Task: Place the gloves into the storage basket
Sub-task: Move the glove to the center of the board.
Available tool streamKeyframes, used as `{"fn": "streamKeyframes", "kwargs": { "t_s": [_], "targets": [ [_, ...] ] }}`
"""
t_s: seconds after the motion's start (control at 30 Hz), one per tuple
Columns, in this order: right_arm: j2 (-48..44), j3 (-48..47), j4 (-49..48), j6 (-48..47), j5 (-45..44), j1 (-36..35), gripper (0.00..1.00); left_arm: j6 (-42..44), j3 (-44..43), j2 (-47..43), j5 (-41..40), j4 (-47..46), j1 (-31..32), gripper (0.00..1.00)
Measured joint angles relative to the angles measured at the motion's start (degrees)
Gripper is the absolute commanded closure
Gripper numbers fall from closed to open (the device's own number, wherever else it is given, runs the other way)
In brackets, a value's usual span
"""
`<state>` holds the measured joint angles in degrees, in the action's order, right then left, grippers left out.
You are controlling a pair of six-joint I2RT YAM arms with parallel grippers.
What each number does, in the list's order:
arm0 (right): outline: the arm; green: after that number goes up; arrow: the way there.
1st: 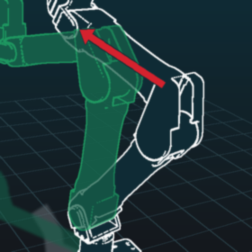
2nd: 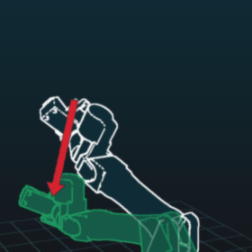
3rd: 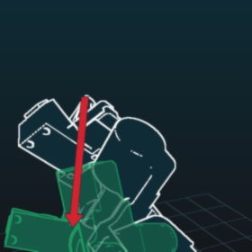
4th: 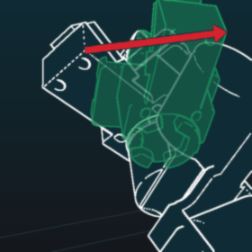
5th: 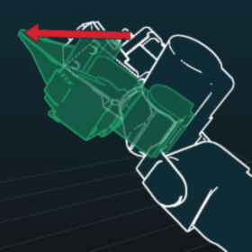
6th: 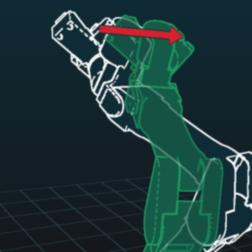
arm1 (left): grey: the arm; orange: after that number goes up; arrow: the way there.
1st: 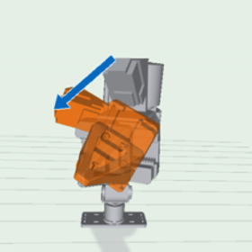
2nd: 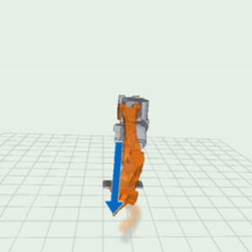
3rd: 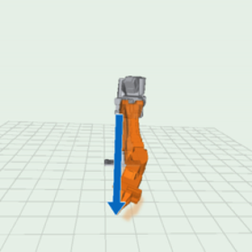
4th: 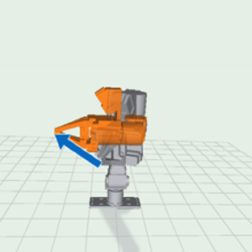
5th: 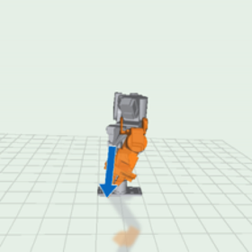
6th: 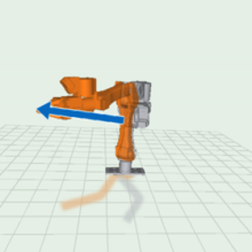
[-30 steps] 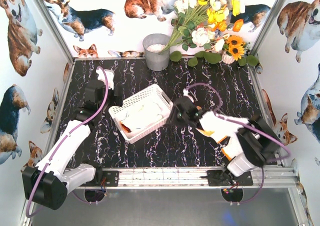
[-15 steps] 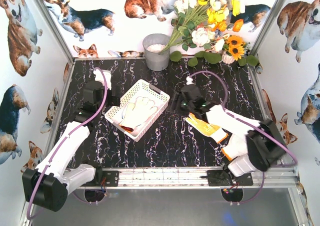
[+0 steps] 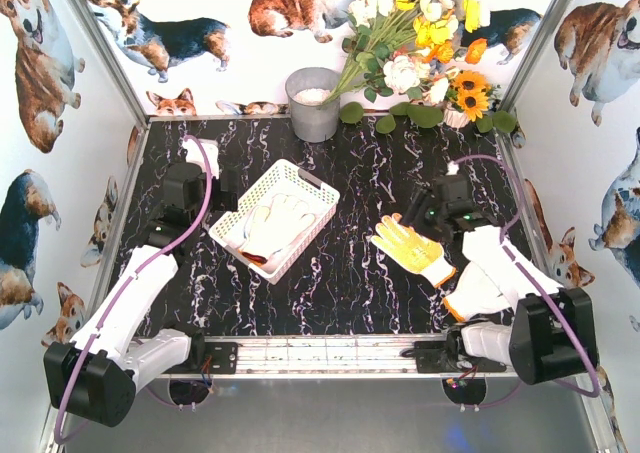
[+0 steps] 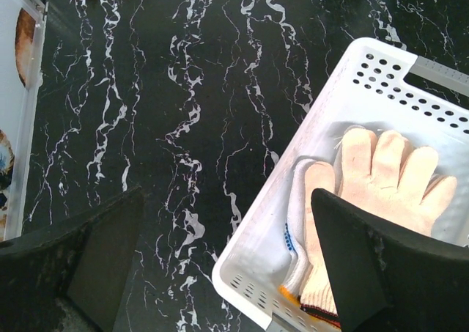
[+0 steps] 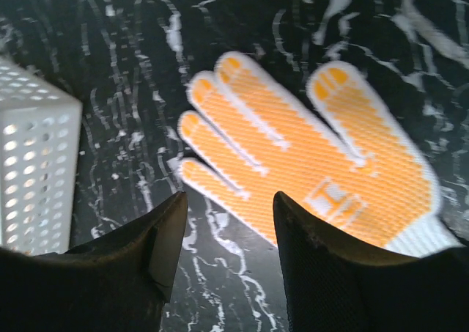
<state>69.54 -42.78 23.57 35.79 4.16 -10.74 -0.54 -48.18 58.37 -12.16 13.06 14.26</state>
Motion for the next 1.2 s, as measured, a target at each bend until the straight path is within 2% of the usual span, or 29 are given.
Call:
{"fn": "streamKeyframes", "kwargs": {
  "t_s": [0.27,0.4,0.73,0.9,1.07,1.2],
  "targets": [
    [4.39,0.44,1.99,-2.08,0.35,9.07,0.51,0.44,0.00,0.00,-0.59,0.00,-0.04,0.10],
    [6.43,1.99,2.14,-1.55,0.35,11.41,0.51,0.61,0.00,0.00,-0.66,0.00,-0.09,0.10],
    [7.65,5.22,3.91,1.70,3.98,11.47,0.51,0.63,0.00,0.07,-0.70,0.00,-0.11,0.10],
    [4.44,8.24,3.21,5.22,5.49,10.78,0.50,0.63,0.00,0.17,-0.70,0.00,-0.11,0.10],
    [0.42,11.39,3.58,8.48,7.13,7.43,0.49,0.63,0.00,0.24,-0.72,0.00,-0.11,0.10],
    [-2.49,13.81,3.34,12.55,8.24,1.84,0.48,0.66,0.00,0.24,-0.74,0.00,-0.11,0.10]
  ]
}}
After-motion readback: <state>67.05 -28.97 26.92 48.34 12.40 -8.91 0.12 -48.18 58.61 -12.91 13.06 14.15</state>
